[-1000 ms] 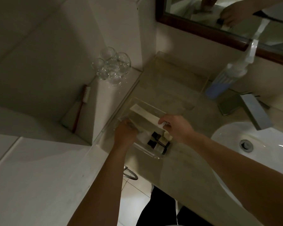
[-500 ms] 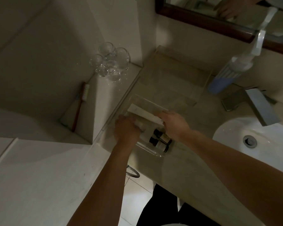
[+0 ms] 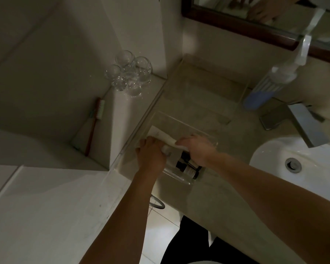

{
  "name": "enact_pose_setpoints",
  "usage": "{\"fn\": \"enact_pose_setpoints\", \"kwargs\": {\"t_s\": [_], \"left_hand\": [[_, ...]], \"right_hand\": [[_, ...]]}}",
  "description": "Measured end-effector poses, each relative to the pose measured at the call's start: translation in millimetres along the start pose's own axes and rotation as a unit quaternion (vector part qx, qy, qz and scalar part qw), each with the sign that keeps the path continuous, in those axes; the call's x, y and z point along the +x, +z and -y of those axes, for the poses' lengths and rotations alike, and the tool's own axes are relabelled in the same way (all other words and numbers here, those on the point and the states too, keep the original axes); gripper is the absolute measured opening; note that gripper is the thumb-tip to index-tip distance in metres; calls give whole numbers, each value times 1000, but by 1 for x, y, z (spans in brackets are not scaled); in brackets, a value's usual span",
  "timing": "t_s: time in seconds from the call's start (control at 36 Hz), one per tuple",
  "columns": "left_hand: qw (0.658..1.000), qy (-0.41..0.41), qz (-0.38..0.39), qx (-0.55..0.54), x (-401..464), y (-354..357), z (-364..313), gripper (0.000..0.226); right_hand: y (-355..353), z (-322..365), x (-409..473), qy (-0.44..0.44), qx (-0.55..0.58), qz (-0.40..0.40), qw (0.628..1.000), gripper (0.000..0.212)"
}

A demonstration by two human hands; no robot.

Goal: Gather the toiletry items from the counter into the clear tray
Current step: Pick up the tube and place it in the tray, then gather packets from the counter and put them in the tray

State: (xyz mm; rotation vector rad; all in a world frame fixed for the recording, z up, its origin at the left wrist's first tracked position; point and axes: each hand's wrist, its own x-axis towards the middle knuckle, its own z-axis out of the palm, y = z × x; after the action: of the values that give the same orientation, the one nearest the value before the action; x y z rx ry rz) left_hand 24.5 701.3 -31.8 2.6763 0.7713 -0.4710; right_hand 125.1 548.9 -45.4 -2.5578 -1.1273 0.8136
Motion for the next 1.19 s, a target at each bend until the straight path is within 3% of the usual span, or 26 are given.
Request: {"fn": "enact_pose_setpoints", "kwargs": {"t_s": [0.25, 0.44, 0.61, 0.83, 0.94, 1.19], "left_hand": [[998, 15, -16, -54, -6, -11, -22, 35], [995, 84, -36, -36, -19, -31, -100, 34], [980, 197, -13, -17, -45, -19, -210, 35], [929, 369, 1, 30, -126, 36, -390, 32], [911, 407, 23, 55, -181, 77, -473, 30], [882, 446, 103, 108, -282, 178, -609, 33]], "right_hand": [[-21, -9, -21, 14, 43, -54, 997, 57], [-59, -50, -90, 77, 109, -122, 984, 51], [-88, -115, -188, 187, 123, -179, 958, 49], [-73, -229, -372, 326, 164, -265, 893, 47], [-53, -285, -469, 384, 189, -298, 853, 48], [19, -388, -645, 489, 226, -293, 790, 47]]}}
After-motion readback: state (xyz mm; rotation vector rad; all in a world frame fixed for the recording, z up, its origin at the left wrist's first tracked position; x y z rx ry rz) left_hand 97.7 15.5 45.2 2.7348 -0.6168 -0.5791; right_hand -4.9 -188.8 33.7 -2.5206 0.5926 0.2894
